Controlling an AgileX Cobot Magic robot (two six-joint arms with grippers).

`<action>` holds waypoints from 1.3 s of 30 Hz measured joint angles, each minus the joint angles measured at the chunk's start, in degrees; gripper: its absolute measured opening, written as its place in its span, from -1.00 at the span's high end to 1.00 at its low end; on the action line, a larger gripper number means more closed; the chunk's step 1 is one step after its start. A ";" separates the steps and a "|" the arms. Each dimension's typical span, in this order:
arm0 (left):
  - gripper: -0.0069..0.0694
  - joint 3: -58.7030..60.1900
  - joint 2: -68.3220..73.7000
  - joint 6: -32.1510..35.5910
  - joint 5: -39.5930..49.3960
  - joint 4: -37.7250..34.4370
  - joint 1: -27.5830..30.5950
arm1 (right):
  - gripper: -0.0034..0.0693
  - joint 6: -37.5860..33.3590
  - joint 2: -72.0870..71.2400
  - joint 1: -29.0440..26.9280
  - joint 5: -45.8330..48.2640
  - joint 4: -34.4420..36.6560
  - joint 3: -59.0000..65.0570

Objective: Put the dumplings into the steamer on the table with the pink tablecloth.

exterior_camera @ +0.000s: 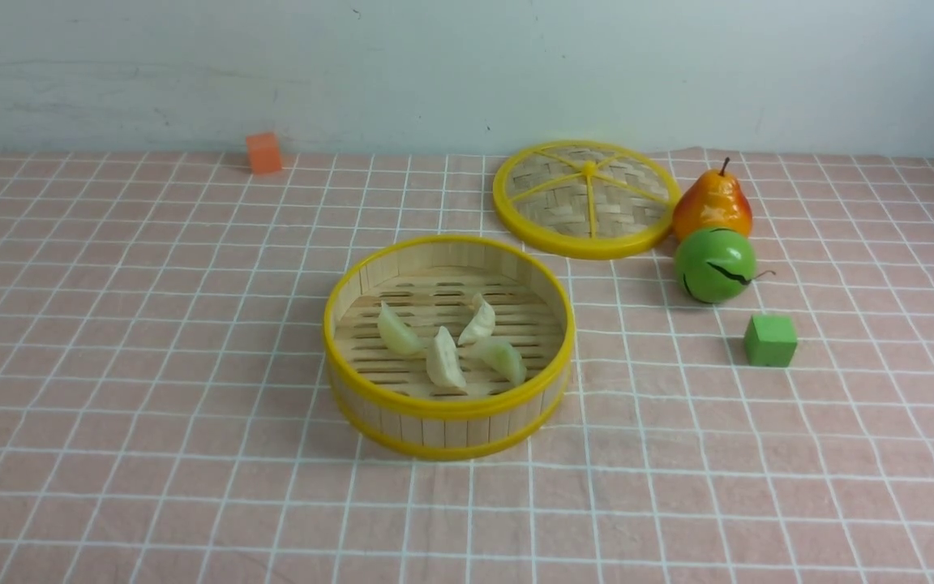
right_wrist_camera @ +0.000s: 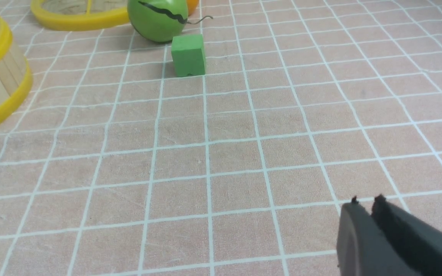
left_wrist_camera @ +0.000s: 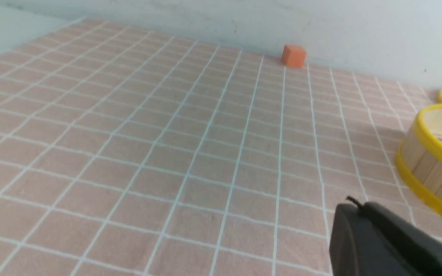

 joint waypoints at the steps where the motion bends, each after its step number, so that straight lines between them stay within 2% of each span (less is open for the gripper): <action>1: 0.85 0.00 0.00 -0.06 0.53 0.00 0.00 | 0.75 0.00 0.00 0.00 0.00 0.00 0.00; 10: 0.85 0.00 0.00 0.22 9.91 -0.68 0.00 | 0.71 0.00 0.00 0.00 0.00 0.00 0.00; 18: 0.85 0.00 0.00 2.19 10.46 -0.95 -4.06 | 0.68 0.13 0.00 0.00 0.00 0.00 0.00; 39: 0.85 0.00 0.00 2.24 10.32 -1.12 -4.34 | 0.60 0.19 0.00 0.00 0.00 0.00 0.00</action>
